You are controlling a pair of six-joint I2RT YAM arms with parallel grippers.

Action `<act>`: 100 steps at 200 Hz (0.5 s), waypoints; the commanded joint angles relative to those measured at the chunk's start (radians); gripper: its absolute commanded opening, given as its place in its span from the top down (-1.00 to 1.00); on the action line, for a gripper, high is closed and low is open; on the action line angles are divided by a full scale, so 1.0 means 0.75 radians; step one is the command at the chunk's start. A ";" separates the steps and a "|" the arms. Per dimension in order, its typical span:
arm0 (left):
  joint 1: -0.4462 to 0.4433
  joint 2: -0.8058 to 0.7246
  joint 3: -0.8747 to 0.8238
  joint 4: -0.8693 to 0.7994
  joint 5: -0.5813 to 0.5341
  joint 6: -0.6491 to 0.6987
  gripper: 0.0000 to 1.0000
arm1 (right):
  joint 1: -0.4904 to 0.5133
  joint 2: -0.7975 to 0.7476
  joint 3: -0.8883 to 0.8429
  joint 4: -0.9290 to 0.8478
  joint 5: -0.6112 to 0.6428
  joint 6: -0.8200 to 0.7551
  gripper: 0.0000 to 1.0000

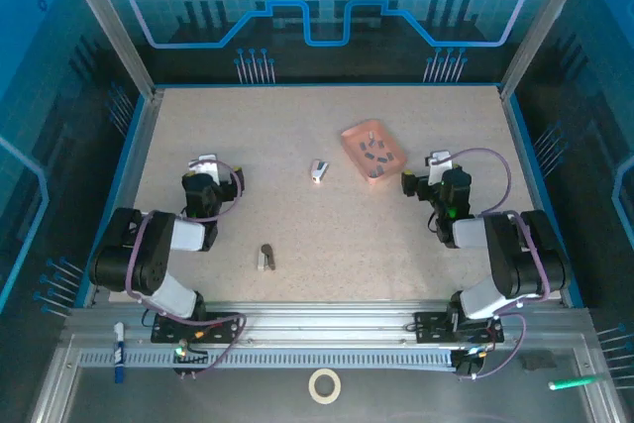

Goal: Load the staples into the stapler

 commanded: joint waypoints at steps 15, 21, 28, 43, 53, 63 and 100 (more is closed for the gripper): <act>0.001 -0.012 0.023 0.033 0.023 0.006 -0.98 | 0.010 0.002 0.023 0.027 -0.004 -0.018 -0.99; 0.001 -0.013 0.024 0.033 0.023 0.006 -0.98 | 0.009 0.001 0.023 0.027 -0.007 -0.018 -0.99; 0.001 -0.013 0.023 0.032 0.023 0.006 -0.98 | 0.009 0.001 0.023 0.027 -0.004 -0.019 -0.99; 0.001 -0.012 0.023 0.033 0.023 0.006 -0.98 | 0.010 0.001 0.023 0.027 -0.005 -0.017 -0.99; 0.001 -0.013 0.023 0.033 0.023 0.006 -0.98 | 0.010 0.002 0.024 0.026 -0.005 -0.018 -0.99; 0.001 -0.013 0.023 0.032 0.023 0.006 -0.98 | 0.009 0.002 0.023 0.027 -0.004 -0.018 -1.00; 0.001 -0.013 0.024 0.032 0.023 0.006 -0.98 | 0.007 0.002 0.026 0.020 -0.006 -0.011 -0.99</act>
